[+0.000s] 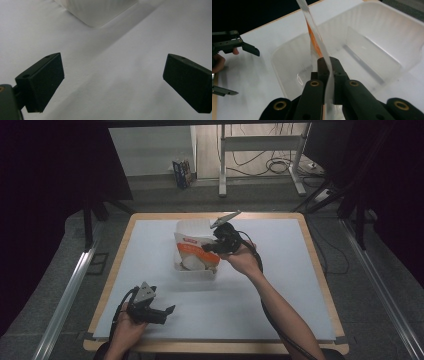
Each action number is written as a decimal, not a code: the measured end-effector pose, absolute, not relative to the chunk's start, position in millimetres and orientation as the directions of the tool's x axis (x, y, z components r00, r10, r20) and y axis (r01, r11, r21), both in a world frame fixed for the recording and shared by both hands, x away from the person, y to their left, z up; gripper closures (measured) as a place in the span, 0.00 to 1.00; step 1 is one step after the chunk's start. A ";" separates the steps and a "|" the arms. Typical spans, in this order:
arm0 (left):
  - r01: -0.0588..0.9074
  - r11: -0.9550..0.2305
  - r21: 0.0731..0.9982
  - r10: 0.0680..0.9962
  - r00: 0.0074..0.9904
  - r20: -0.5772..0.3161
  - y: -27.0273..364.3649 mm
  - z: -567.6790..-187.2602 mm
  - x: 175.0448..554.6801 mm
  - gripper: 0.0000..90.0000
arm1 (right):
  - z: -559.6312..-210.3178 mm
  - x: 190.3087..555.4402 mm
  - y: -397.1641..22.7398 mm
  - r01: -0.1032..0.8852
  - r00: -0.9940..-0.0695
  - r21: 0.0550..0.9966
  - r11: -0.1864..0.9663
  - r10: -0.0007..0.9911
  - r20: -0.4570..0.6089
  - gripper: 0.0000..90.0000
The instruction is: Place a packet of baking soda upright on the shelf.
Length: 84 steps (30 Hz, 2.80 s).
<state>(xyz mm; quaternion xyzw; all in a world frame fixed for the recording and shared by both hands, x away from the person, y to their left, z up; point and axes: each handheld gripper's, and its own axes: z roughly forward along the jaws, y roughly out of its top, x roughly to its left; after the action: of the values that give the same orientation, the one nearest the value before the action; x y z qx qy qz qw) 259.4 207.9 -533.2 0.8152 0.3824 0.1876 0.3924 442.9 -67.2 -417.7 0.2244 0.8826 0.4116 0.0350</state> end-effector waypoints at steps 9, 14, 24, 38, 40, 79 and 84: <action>0.470 -0.414 0.779 0.766 0.643 0.019 206.3 -532.6 258.6 0.04 | -420.1 438.2 -64.1 0.329 -0.895 0.726 0.604 0.444 0.037 0.73; 0.475 -0.415 0.776 0.768 0.640 0.019 206.3 -532.4 258.7 0.04 | -417.9 437.0 -64.3 0.318 -0.889 0.723 0.613 0.457 0.004 0.49; 0.484 -0.412 0.772 0.772 0.635 0.015 206.3 -533.8 259.5 0.04 | -412.7 435.6 -71.6 0.282 -0.893 0.762 0.583 0.449 -0.013 0.23; 0.489 -0.421 0.764 0.771 0.637 0.018 205.3 -534.7 259.8 0.03 | -403.9 428.5 -88.7 0.262 -0.892 0.788 0.557 0.452 -0.023 0.12; 0.489 -0.421 0.764 0.771 0.637 0.018 205.2 -534.7 259.8 0.03 | -404.1 427.5 -89.8 0.262 -0.891 0.788 0.557 0.453 -0.024 0.11; 0.489 -0.428 0.760 0.770 0.637 0.024 204.5 -535.1 259.9 0.03 | -412.6 404.5 -121.6 0.263 -0.879 0.792 0.551 0.474 -0.038 0.00; 0.489 -0.430 0.759 0.770 0.638 0.026 204.5 -535.1 259.8 0.03 | -415.6 400.3 -124.6 0.257 -0.875 0.798 0.545 0.481 -0.047 0.00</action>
<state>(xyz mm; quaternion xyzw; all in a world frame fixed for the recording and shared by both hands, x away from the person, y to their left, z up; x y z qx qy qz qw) 259.8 204.5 -535.1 0.8244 0.3816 0.1884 0.3731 400.3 -124.6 -415.6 0.2124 0.8690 0.4271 0.1314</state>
